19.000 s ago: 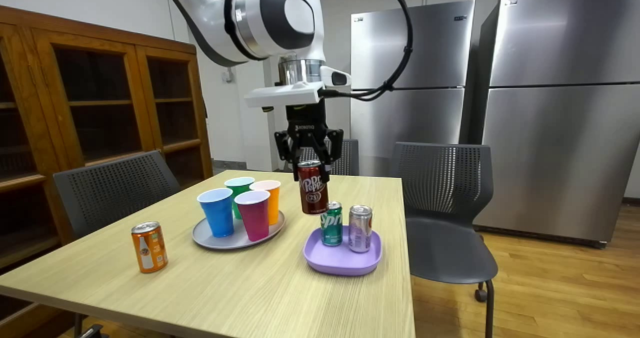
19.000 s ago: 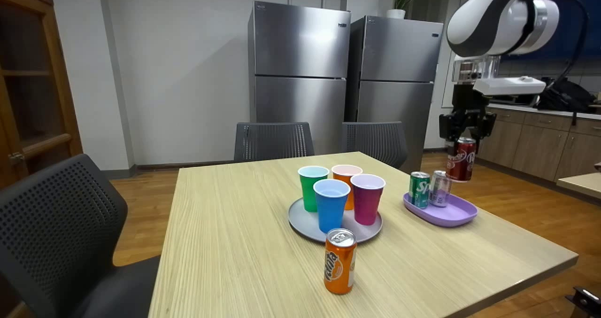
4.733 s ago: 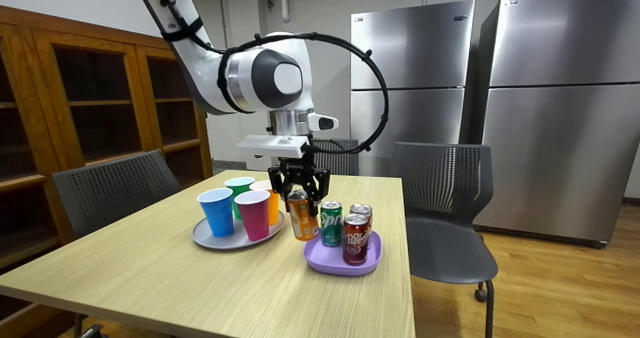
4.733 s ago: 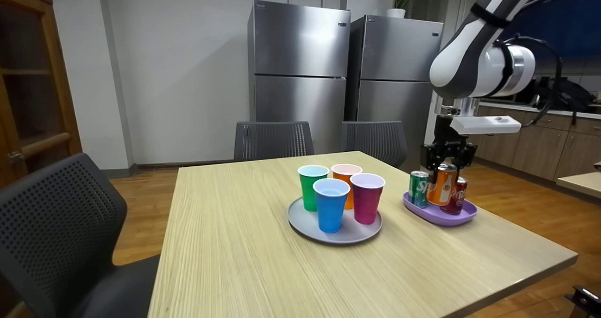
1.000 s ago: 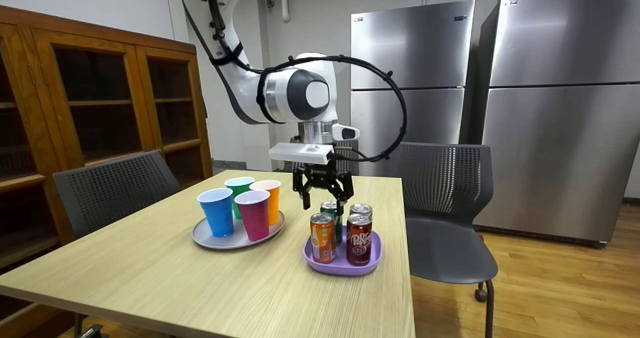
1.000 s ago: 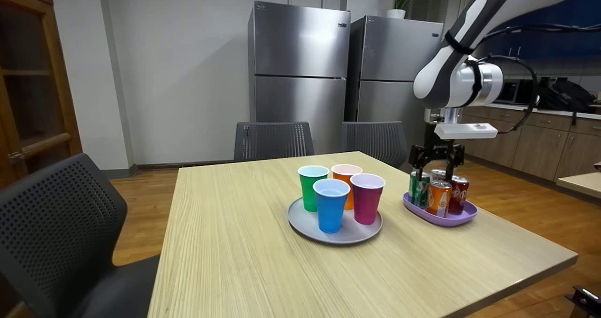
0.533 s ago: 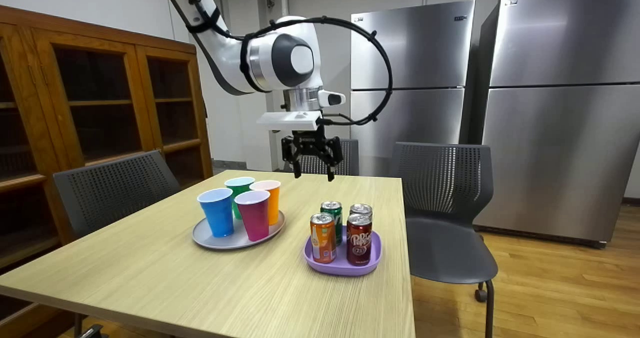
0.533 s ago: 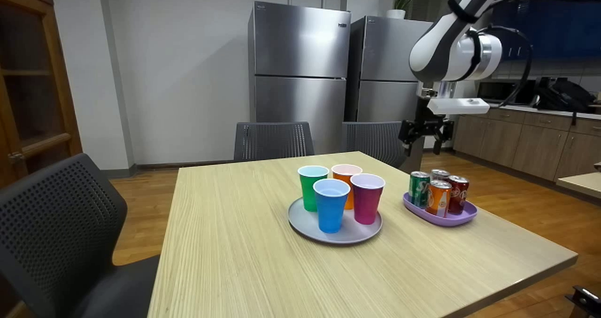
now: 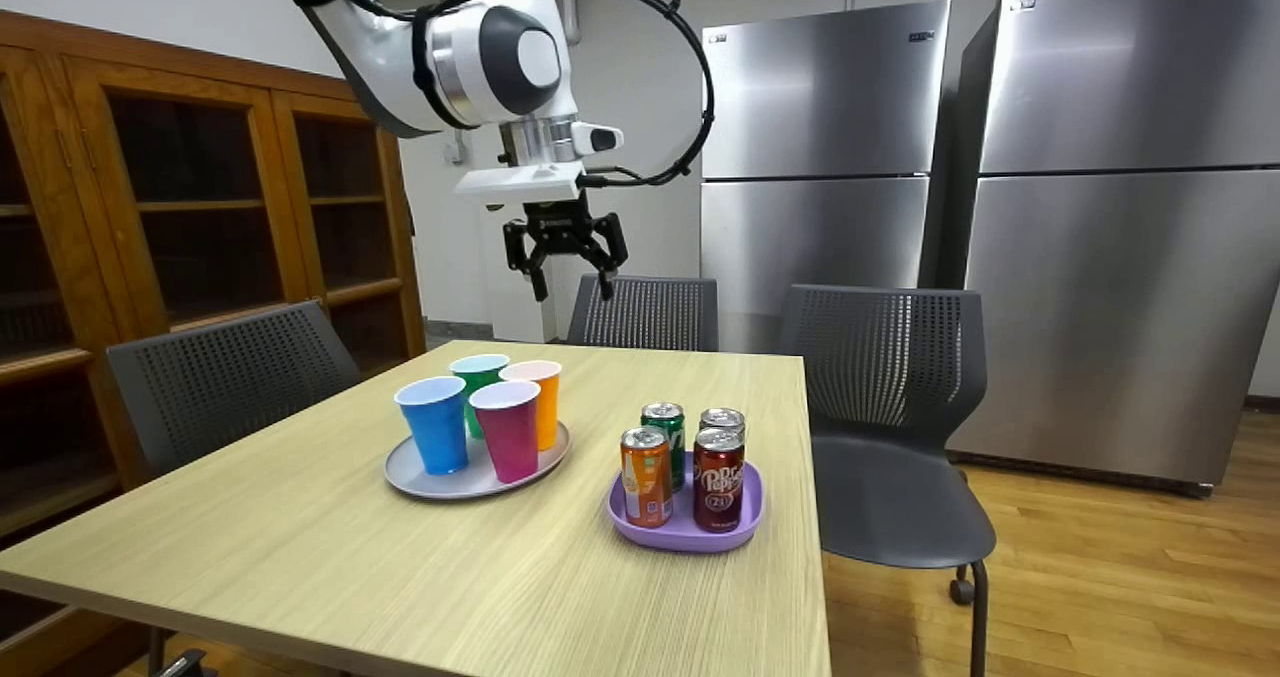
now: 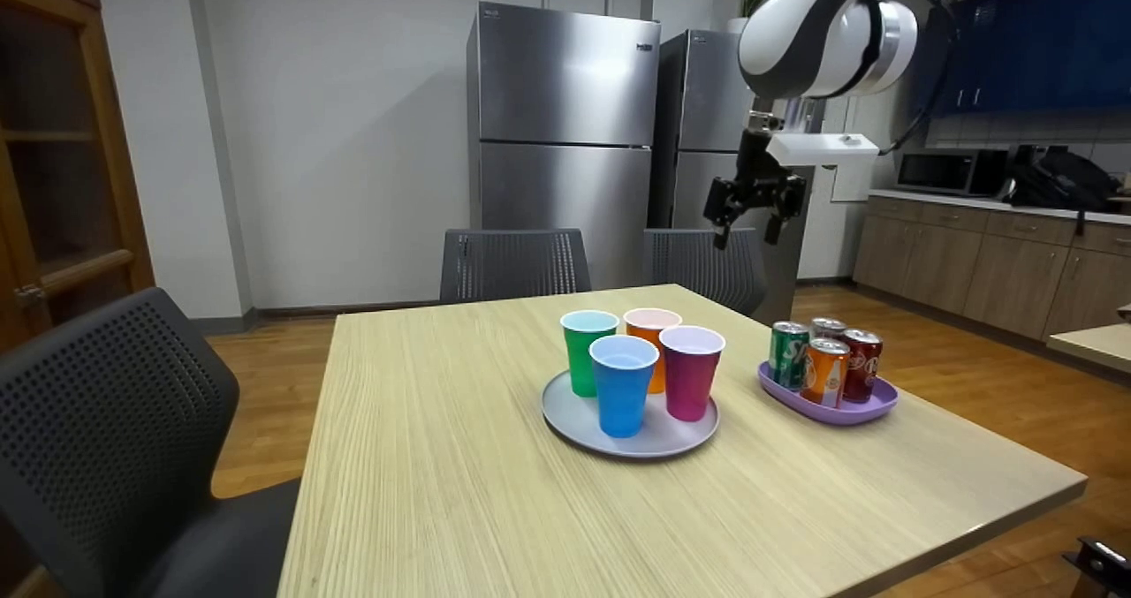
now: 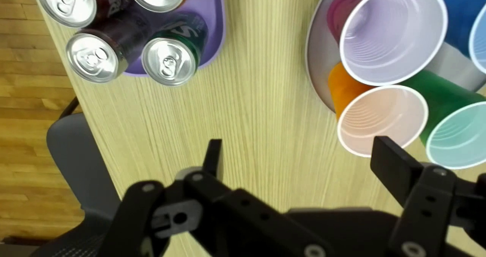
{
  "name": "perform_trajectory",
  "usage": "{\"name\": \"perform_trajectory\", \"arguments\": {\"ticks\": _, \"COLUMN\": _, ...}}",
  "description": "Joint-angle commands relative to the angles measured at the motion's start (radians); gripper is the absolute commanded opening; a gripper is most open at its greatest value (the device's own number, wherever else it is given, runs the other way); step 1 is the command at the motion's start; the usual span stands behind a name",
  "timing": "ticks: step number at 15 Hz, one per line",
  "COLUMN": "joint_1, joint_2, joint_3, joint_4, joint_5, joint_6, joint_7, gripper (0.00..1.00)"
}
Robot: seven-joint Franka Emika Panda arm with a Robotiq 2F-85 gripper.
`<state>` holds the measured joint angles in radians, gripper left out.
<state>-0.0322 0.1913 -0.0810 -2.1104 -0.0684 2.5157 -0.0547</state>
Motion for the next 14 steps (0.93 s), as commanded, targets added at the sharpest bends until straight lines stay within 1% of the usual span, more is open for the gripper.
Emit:
{"name": "perform_trajectory", "arguments": {"ticks": 1, "joint_1": 0.030, "joint_2": -0.047, "joint_3": 0.032, "joint_4": 0.006, "joint_5": -0.041, "joint_6": -0.059, "joint_7": 0.014, "gripper": 1.00}}
{"name": "perform_trajectory", "arguments": {"ticks": 2, "joint_1": 0.038, "joint_2": -0.051, "joint_3": 0.040, "joint_4": 0.008, "joint_5": -0.044, "joint_6": -0.066, "joint_7": 0.015, "gripper": 1.00}}
{"name": "perform_trajectory", "arguments": {"ticks": 3, "joint_1": 0.020, "joint_2": -0.023, "joint_3": 0.034, "joint_4": 0.004, "joint_5": -0.017, "joint_6": -0.020, "joint_7": 0.002, "gripper": 1.00}}
{"name": "perform_trajectory", "arguments": {"ticks": 6, "joint_1": 0.034, "joint_2": -0.032, "joint_3": 0.045, "joint_4": 0.005, "joint_5": -0.019, "joint_6": -0.029, "joint_7": 0.002, "gripper": 1.00}}
{"name": "perform_trajectory", "arguments": {"ticks": 14, "joint_1": 0.034, "joint_2": -0.032, "joint_3": 0.044, "joint_4": 0.005, "joint_5": -0.020, "joint_6": -0.030, "joint_7": 0.002, "gripper": 1.00}}
